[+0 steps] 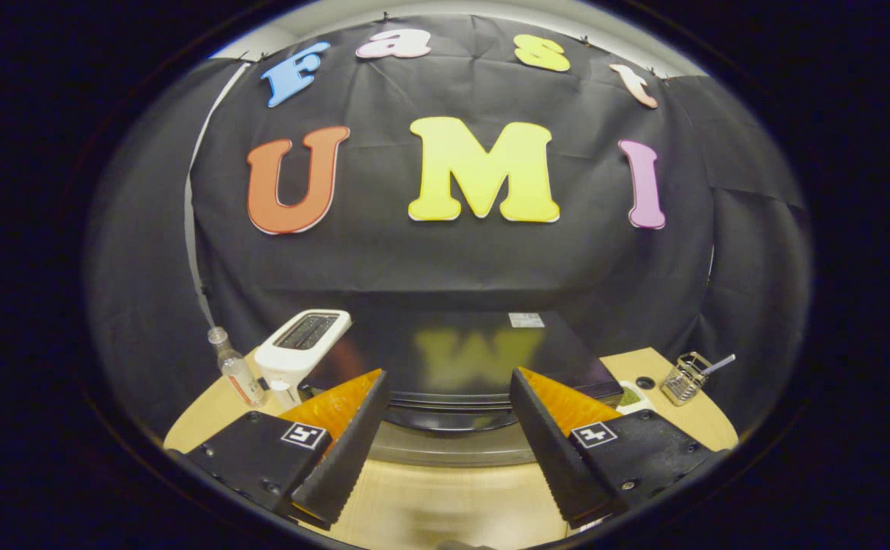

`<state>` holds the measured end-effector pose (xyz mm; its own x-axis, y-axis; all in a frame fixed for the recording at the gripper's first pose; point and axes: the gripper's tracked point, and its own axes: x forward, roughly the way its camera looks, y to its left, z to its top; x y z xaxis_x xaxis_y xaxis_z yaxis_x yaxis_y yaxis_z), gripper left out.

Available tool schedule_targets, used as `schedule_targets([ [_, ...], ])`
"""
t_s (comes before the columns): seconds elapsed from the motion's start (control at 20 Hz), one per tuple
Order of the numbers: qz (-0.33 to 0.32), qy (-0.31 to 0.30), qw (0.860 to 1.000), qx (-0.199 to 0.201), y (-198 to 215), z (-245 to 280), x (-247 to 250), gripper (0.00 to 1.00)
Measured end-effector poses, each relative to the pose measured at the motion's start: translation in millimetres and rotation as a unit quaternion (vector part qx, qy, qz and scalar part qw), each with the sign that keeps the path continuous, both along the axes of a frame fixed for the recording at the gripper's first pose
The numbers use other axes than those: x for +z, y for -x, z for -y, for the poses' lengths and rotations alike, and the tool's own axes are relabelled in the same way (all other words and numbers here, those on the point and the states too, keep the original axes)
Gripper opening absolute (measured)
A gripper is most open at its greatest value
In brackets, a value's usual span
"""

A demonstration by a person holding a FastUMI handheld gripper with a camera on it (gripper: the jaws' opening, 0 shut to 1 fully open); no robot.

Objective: Open the toaster oven, put the food inside, and close the toaster oven door.

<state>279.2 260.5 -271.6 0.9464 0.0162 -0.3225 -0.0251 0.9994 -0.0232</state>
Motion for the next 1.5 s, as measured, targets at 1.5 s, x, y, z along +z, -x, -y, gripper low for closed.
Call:
schedule_targets([
  [1.5,-0.102,0.0,0.995,-0.004,128.3,16.1,-112.2,1.0],
])
